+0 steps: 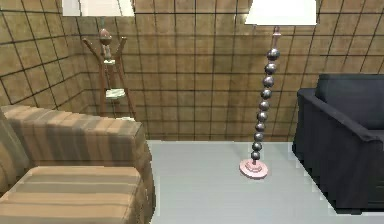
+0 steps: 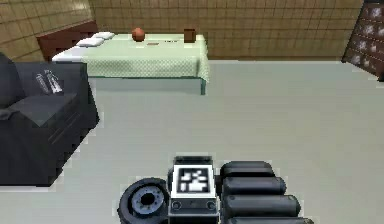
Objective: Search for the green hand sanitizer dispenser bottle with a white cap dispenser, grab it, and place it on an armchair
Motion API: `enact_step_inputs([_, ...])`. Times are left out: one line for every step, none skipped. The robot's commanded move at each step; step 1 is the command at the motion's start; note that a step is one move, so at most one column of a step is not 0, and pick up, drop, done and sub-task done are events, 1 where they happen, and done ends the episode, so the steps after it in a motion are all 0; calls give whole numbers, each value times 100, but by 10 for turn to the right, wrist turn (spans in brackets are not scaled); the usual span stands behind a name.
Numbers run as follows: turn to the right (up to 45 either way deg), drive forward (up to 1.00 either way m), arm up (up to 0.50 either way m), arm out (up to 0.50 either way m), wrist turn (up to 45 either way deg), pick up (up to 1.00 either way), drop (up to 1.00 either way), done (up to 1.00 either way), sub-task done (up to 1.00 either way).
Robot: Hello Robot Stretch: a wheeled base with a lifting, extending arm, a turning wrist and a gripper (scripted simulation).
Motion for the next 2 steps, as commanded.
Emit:
enact_step_inputs([0,60,0,0,0,0,0,0,0])
enact_step_inputs([30,0,0,0,0,0,0,0,0])
